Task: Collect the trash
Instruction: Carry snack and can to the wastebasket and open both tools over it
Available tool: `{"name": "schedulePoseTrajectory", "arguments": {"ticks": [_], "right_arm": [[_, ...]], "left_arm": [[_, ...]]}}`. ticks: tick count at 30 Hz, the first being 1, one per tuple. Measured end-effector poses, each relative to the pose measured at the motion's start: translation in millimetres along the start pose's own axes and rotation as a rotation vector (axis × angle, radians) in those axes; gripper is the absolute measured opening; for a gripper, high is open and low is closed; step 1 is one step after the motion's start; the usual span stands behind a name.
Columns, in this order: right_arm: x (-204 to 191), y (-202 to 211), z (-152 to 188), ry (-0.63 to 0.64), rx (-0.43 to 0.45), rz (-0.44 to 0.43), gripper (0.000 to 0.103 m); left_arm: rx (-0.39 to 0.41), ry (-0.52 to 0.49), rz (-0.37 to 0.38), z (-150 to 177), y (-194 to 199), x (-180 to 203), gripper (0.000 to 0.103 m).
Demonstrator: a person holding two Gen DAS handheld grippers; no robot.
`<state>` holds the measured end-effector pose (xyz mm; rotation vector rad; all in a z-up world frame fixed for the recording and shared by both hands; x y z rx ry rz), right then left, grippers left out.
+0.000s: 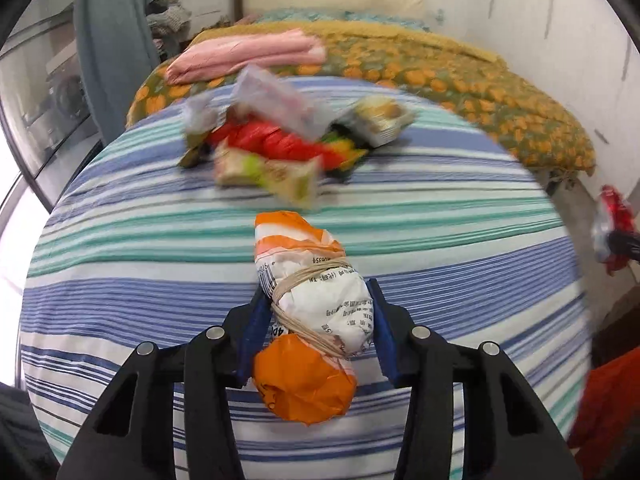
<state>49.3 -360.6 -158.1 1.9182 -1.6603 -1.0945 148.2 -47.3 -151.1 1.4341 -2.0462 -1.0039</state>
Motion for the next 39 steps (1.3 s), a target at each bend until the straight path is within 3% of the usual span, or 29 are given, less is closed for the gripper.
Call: {"name": "schedulePoseTrajectory", "arguments": {"ticks": [6,11,15,19,28,29,30,31,32,39], "right_arm": [[87.3,24.0,12.8,-0.149,0.025,0.121,0.070],[145.9,38.2,24.2,-0.234,0.006,0.200,0.071],[189.1,36.2,45.7,-0.308,-0.006,0.247,0.071],[219.7,29.3,58.7,-0.380,-0.027,0.244,0.071],[249.9,17.0,51.7,-0.445,-0.018,0.193,0.072],[251.6,15.5,50.8,-0.453,-0.017,0.189,0.072],[252.6,14.9,49.8,-0.458,-0.016,0.188,0.080],[254.4,15.3,48.6,-0.468,-0.005,0.190,0.088],[255.8,18.0,47.3,-0.480,0.014,0.196,0.092],[248.5,46.6,33.6,-0.451,0.134,0.260,0.092]], "left_arm": [[0.027,-0.072,0.195,-21.2,29.3,94.8,0.046],[0.001,-0.170,0.404,-29.5,40.5,214.7,0.046],[-0.048,-0.263,0.447,-21.3,22.9,292.1,0.047],[-0.127,-0.307,0.432,-11.1,-25.9,349.4,0.047],[-0.205,-0.334,0.386,0.9,-105.2,404.7,0.048],[-0.208,-0.339,0.388,1.2,-111.1,408.8,0.051],[-0.212,-0.343,0.377,1.7,-118.2,412.5,0.057],[-0.211,-0.342,0.348,1.4,-122.7,413.9,0.076],[-0.200,-0.338,0.319,-1.4,-126.1,416.2,0.081],[-0.059,-0.304,0.348,-21.1,-67.9,387.5,0.091]]}}
Point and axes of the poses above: each gripper's, at about its wrist camera, not at the fingertips, and y roughly against the way its jaws point, x to its right, z to its underside, the point moved 2 cm from there along -y, roughly the way its jaws point, and after that the axes turned 5 degrees about -z, right-handed, at the moved point
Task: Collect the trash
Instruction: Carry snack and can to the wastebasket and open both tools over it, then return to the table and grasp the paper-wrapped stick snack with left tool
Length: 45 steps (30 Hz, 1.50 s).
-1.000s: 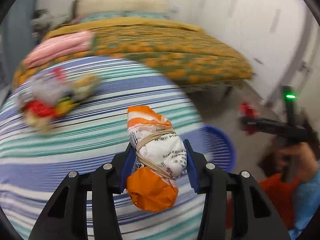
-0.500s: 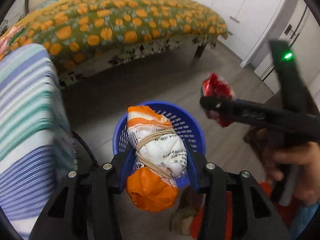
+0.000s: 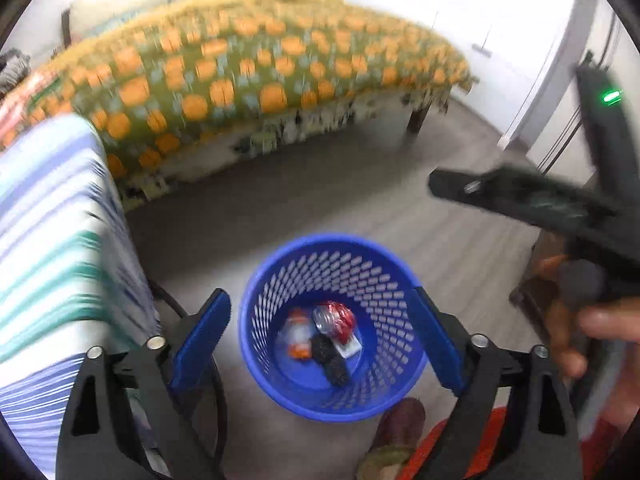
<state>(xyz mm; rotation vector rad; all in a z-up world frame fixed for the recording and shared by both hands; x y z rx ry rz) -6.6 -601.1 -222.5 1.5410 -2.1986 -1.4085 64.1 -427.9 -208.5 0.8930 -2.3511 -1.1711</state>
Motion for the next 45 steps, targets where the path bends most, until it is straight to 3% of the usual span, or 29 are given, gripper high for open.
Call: {"name": "schedulePoseTrajectory", "arguments": {"ticks": [5,11,16,21,27,31,37,45], "right_arm": [[-13.0,10.2,3.4,0.036,0.055,0.055,0.092],[-53.3,17.7,20.9,0.188,0.094,0.096,0.093],[-113.0,20.3,56.3,0.344,0.104,0.072,0.093],[-189.8,22.5,99.0,0.451,0.069,-0.038,0.093],[-299.6,9.1,125.8,0.617,-0.017,-0.144,0.093],[-354.5,-23.2,131.2,0.700,-0.085,-0.132,0.093],[-397.8,-67.2,144.9,0.780,-0.133,-0.100,0.094],[-393.4,-79.6,135.1,0.716,-0.188,-0.140,0.098]], "left_arm": [[0.083,0.023,-0.008,10.5,62.1,-25.7,0.094],[0.103,0.045,-0.148,52.8,114.8,-91.2,0.095],[0.088,0.169,-0.256,103.0,152.5,-169.2,0.095],[0.076,0.263,-0.361,145.4,184.1,-234.2,0.095],[0.041,0.331,-0.462,167.2,197.4,-289.2,0.095],[0.023,0.392,-0.480,179.9,202.6,-317.0,0.095],[0.019,0.436,-0.474,180.5,203.8,-343.4,0.095],[0.052,0.463,-0.485,130.6,184.5,-374.6,0.096]]}}
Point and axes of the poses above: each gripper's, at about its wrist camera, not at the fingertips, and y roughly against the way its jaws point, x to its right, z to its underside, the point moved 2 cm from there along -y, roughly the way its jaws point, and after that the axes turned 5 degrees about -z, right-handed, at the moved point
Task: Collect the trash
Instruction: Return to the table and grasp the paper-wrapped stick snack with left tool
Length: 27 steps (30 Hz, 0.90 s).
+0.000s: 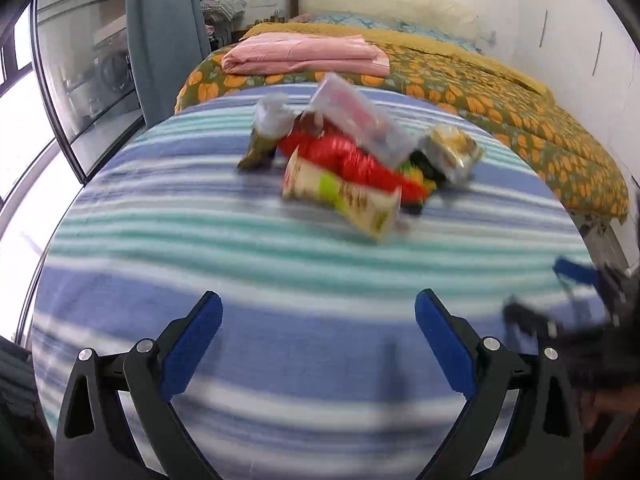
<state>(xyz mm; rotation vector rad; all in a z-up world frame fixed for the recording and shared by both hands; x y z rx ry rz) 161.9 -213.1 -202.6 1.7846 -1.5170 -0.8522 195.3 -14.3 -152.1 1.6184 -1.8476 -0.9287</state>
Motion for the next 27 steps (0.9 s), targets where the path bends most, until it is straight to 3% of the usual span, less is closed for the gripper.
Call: {"name": "schedulePoseTrajectory", "arguments": {"ticks": [3,8,12,17,20,24,27], "right_arm": [[-2.3,0.4,-0.8,0.005,0.000,0.006,0.098],[-3.9,0.3,-1.5,0.005,-0.001,0.006,0.098],[-3.1,-0.1,-2.6,0.005,-0.002,0.005,0.098],[-3.3,0.0,-3.0,0.006,-0.002,0.006,0.098],[-3.5,-0.1,-3.2,0.006,-0.003,0.006,0.098],[-3.8,-0.2,-3.5,0.006,-0.003,0.006,0.098],[-4.0,-0.3,-3.6,0.006,-0.003,0.006,0.098]], "left_arm": [[0.006,-0.025,0.007,-21.0,-15.9,16.5,0.096],[-0.018,-0.027,-0.086,-40.9,-48.2,24.4,0.096],[-0.049,0.043,-0.104,-36.0,-44.1,-8.5,0.096],[-0.034,0.037,-0.166,-10.7,-19.0,-68.2,0.096],[-0.006,0.049,-0.096,-4.6,-5.8,-88.1,0.096],[0.008,0.022,0.009,-13.4,-2.2,-80.4,0.096],[0.005,-0.010,-0.004,-28.7,-20.0,-62.3,0.096]]}}
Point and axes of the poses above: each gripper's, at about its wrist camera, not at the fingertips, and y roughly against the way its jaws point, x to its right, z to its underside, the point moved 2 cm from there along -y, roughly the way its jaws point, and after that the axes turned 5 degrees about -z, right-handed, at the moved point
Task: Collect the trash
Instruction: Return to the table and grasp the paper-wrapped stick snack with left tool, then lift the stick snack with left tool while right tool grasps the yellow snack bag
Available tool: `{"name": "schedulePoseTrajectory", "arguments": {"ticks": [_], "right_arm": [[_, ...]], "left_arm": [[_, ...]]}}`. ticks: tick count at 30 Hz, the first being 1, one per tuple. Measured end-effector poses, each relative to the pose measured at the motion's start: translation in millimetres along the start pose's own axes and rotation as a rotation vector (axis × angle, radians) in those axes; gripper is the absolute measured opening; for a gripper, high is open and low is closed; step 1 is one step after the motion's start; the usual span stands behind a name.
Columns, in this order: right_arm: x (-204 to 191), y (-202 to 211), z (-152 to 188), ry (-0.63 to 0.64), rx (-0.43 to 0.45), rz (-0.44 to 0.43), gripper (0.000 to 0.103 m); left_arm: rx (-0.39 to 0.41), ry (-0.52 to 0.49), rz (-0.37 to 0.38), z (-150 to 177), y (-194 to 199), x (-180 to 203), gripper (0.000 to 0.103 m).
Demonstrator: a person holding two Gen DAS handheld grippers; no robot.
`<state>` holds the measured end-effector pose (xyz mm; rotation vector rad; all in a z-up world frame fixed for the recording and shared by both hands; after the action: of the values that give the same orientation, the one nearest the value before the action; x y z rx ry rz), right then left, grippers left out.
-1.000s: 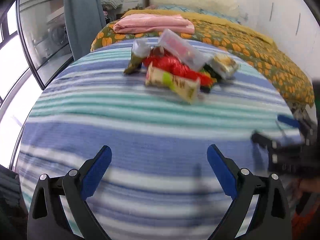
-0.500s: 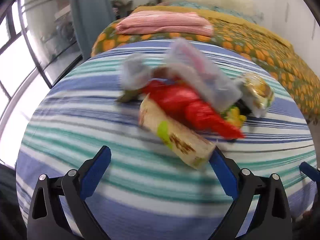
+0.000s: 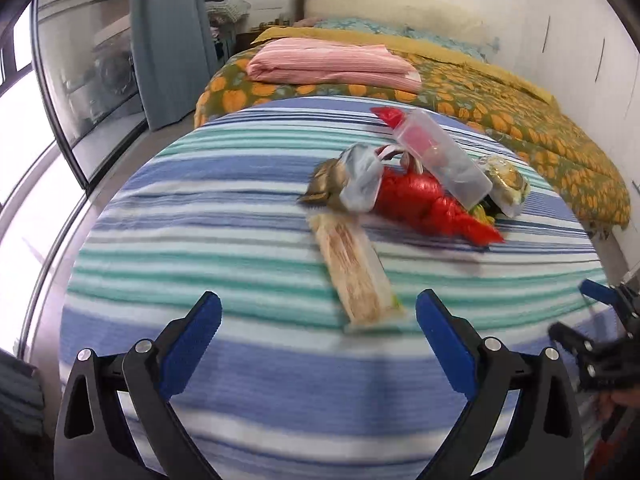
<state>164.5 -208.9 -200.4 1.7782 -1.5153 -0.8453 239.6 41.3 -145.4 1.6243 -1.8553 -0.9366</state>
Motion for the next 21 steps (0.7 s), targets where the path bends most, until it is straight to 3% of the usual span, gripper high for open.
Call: {"name": "schedulePoseTrajectory", "arguments": {"ticks": [3,6,8,10,11,18,19,20,21], "right_arm": [[0.0,0.0,0.0,0.000,0.000,0.000,0.098],[0.3,0.1,0.1,0.000,-0.001,0.000,0.098],[0.2,0.0,0.1,0.000,-0.001,0.000,0.098],[0.2,0.0,-0.2,0.000,-0.001,0.000,0.098],[0.2,0.0,-0.4,0.000,-0.001,0.000,0.098],[0.4,0.0,-1.4,0.001,-0.002,0.000,0.098],[0.6,0.1,-1.2,0.001,-0.002,0.000,0.098],[0.4,0.1,-1.2,0.001,-0.002,0.000,0.098],[0.6,0.1,-1.2,0.001,-0.002,0.000,0.098]], "left_arm": [[-0.035,-0.004,-0.034,-7.0,-20.2,10.2,0.096],[-0.065,0.000,-0.058,-11.7,-34.5,14.5,0.082],[-0.078,-0.008,-0.034,-12.2,-35.8,15.8,0.047],[-0.084,-0.019,-0.004,-8.1,-29.2,14.8,0.020],[-0.083,-0.039,-0.002,-4.2,-21.4,15.0,0.018],[-0.078,-0.124,0.126,43.4,32.0,12.9,0.018],[-0.071,-0.115,0.137,48.7,35.4,14.1,0.026],[-0.064,-0.106,0.140,51.5,36.9,15.3,0.048],[-0.055,-0.098,0.130,54.1,37.0,16.9,0.059]]}}
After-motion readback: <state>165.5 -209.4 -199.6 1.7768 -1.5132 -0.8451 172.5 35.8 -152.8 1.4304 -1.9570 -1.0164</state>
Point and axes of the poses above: each gripper's, at about its wrist camera, not at the fingertips, and y roughly against the way its jaws point, x to its right, z to its underside, the point moved 2 cm from there along -y, roughly the way its jaws point, and after that the axes turned 5 degrees about -z, right-handed, at the moved point
